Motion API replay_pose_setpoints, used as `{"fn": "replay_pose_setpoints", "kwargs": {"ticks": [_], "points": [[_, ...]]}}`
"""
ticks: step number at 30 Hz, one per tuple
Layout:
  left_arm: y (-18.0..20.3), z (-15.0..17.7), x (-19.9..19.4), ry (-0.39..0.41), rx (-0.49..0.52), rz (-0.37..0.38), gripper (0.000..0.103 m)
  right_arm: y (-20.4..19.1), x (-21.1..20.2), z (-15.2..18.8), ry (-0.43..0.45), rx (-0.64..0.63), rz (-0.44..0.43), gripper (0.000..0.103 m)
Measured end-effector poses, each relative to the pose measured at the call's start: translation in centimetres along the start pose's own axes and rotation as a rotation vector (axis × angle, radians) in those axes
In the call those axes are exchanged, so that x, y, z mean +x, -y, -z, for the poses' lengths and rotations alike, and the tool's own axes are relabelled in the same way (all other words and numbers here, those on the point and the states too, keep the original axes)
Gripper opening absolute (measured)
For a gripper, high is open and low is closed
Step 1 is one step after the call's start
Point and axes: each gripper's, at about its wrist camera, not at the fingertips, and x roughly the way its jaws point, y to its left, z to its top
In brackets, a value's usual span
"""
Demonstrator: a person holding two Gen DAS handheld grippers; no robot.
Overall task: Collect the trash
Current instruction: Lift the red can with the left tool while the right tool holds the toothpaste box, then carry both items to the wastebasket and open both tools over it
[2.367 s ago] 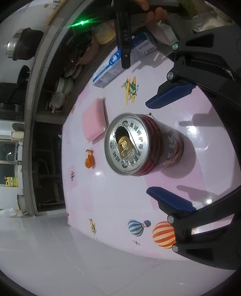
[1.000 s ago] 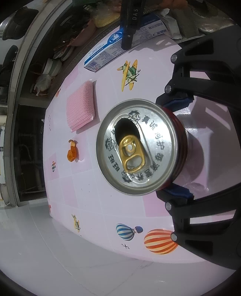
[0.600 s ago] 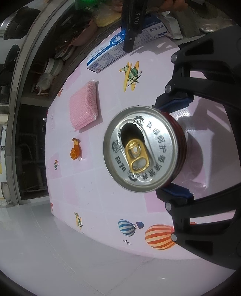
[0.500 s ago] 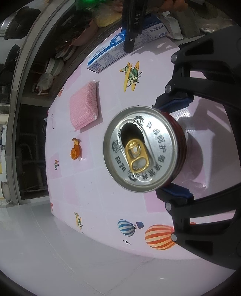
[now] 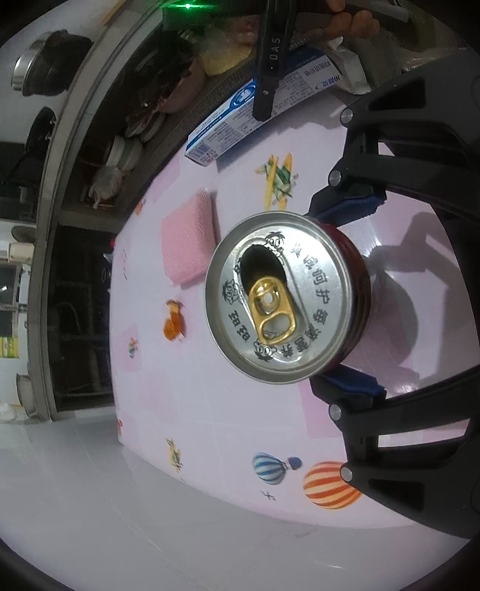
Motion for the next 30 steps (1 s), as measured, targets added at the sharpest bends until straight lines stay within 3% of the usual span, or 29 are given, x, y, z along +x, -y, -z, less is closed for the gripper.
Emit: {"fn": "replay_pose_setpoints", "kwargs": {"ticks": [9, 13, 18, 21, 25, 30], "points": [[5.3, -3.7, 0.0, 0.021, 0.095, 0.095, 0.062, 5.1, -4.4, 0.2, 0.141, 0.151, -0.095, 0.046], [9.6, -6.0, 0.4, 0.035, 0.156, 0.182, 0.062, 9.3, -7.4, 0.5, 0.23, 0.241, -0.066, 0.046], [17.2, -9.7, 1.7, 0.031, 0.248, 0.355, 0.062, 18.0, -10.7, 2.9, 0.308, 0.423, 0.044, 0.046], [22.9, -11.7, 4.0, -0.027, 0.295, 0.47, 0.062, 23.1, -10.3, 4.8, 0.295, 0.545, 0.06, 0.046], [31.0, -12.9, 10.3, -0.225, 0.313, 0.593, 0.062, 29.7, -7.4, 6.6, 0.242, 0.705, 0.058, 0.046], [39.0, -11.8, 18.6, -0.439, 0.347, 0.586, 0.062, 37.0, -1.9, 7.3, 0.148, 0.84, 0.019, 0.046]]}}
